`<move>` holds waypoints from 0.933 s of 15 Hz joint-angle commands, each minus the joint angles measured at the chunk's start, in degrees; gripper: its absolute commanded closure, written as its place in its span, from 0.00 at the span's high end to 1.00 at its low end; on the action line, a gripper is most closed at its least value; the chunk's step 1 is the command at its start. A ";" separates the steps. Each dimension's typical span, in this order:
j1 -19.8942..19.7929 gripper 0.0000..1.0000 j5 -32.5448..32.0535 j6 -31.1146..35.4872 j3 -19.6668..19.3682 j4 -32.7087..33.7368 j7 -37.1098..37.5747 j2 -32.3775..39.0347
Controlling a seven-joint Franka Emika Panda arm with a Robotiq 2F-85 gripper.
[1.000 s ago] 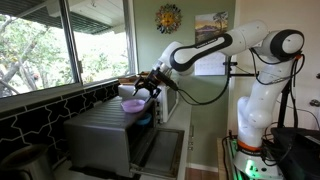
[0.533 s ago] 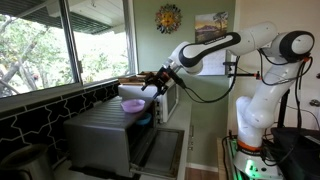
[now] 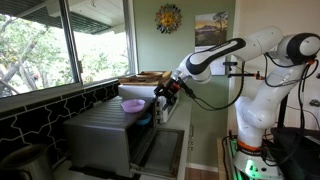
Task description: Take the bowls out of the oven and stack them on top of the oven
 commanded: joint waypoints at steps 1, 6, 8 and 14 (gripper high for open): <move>2.66 1.00 5.82 1.60 -0.57 -3.40 -5.61 -0.74; -0.57 1.00 3.64 -0.39 1.20 -1.05 -3.29 0.04; -1.97 1.00 4.27 1.69 1.89 -1.42 -0.71 1.77; -2.19 1.00 11.47 6.69 1.10 -3.32 0.82 6.33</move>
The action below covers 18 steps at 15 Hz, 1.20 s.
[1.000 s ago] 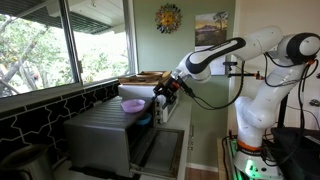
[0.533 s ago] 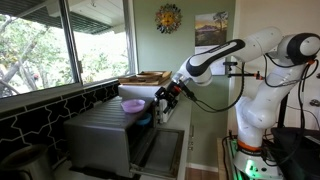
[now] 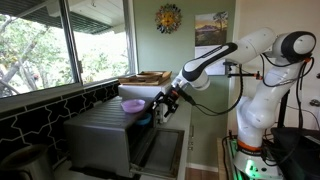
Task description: Take the bowls out of the oven and stack them on top of the oven
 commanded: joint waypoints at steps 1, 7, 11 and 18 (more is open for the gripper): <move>1.81 1.00 6.65 4.80 -0.90 -1.33 -0.70 2.81; 7.20 1.00 23.11 14.75 -2.44 -0.61 -8.05 5.61; 9.62 1.00 32.76 17.35 -2.69 0.96 -14.54 7.00; 9.12 1.00 45.45 19.06 -1.32 5.17 -28.10 11.87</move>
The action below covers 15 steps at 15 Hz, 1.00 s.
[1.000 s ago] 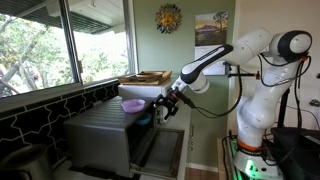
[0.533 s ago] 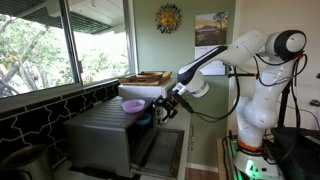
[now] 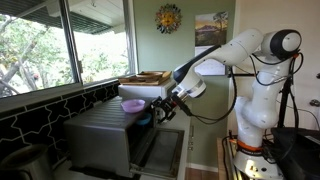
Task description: Take the bowls out of the oven and stack them on top of the oven
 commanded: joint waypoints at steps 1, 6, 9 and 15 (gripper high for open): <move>0.17 1.00 7.01 2.01 0.38 3.19 -7.62 4.30; -0.66 1.00 13.41 3.51 1.15 6.46 -13.99 8.72; -0.91 1.00 16.35 5.29 1.65 7.11 -15.97 10.32; -1.08 0.83 18.44 7.44 1.69 9.47 -16.30 12.97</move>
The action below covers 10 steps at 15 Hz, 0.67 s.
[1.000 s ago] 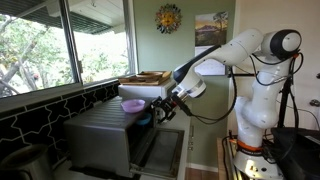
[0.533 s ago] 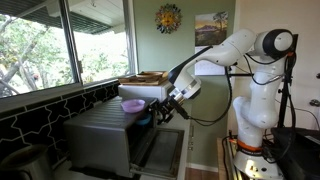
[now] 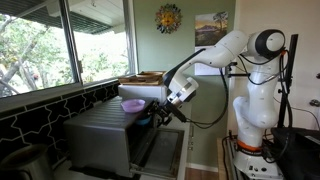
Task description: Take the bowls out of the oven and stack them on top of the oven
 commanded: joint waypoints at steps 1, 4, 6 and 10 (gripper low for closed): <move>-0.66 0.73 2.64 2.13 0.55 2.24 -1.64 2.00; -0.64 0.60 1.76 3.46 0.33 1.93 -0.91 1.15; -0.46 0.54 1.02 4.17 0.16 1.36 -0.26 0.53; 0.08 0.50 -0.27 5.02 0.09 0.67 0.59 -0.09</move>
